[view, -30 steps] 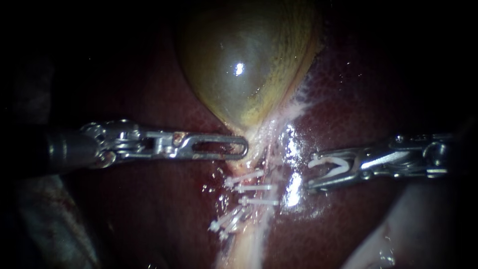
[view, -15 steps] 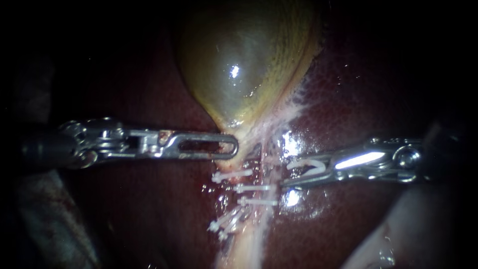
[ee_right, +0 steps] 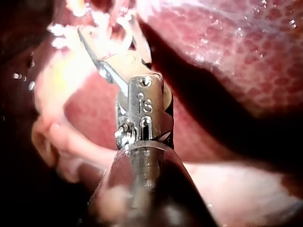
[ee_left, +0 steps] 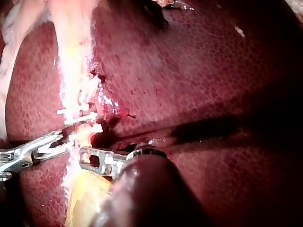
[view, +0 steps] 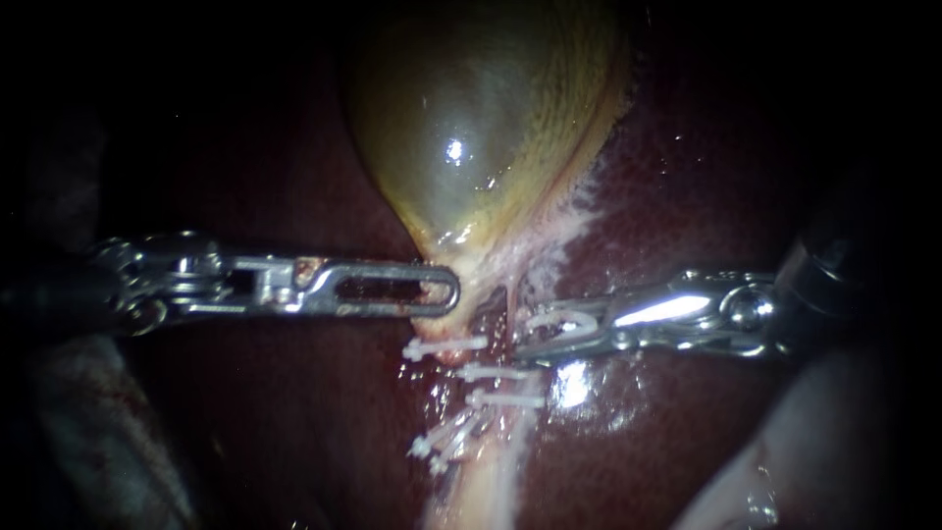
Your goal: Clipping third clip right tube
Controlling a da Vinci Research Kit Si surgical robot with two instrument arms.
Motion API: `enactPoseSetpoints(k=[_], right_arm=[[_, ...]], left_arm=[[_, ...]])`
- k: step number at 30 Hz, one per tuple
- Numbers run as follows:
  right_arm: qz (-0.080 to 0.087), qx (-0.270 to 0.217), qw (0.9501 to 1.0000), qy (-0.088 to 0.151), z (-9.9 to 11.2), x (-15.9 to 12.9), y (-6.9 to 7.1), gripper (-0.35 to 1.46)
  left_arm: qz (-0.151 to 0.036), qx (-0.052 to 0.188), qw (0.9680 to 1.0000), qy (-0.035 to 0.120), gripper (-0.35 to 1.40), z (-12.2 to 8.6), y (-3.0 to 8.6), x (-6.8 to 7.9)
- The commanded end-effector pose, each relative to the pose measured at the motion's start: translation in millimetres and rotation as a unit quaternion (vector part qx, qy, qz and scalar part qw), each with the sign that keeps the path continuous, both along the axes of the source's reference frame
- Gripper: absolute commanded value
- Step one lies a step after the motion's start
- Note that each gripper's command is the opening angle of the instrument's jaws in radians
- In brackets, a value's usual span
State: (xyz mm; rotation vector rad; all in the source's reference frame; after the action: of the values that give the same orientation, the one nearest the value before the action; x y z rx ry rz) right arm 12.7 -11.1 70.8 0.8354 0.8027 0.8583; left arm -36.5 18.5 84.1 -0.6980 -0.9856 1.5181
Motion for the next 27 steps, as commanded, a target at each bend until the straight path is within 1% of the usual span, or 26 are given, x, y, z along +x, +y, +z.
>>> enactPoseSetpoints(k=[1, 6, 17, 27], right_arm=[[0.0, 0.0, 1.0, 0.0, 0.1, 0.2, 0.0, 0.56], [0.002, 0.0, 1.0, -0.001, 0.7, 0.9, 0.3, 0.56], [0.003, -0.001, 1.0, -0.002, 1.6, 1.2, 0.6, 0.56], [0.006, -0.001, 1.0, -0.003, 1.9, 2.7, 0.5, 0.54]], left_arm=[[0.0, 0.0, 1.0, 0.001, -0.35, -0.2, 0.0, 0.0], [0.0, 0.002, 1.0, 0.0, -0.35, -1.0, 0.0, 0.1], [0.0, 0.003, 1.0, 0.0, -0.35, -2.0, -0.2, 0.1], [0.0, 0.003, 1.0, 0.0, -0.35, -2.1, -0.1, 0.1]])
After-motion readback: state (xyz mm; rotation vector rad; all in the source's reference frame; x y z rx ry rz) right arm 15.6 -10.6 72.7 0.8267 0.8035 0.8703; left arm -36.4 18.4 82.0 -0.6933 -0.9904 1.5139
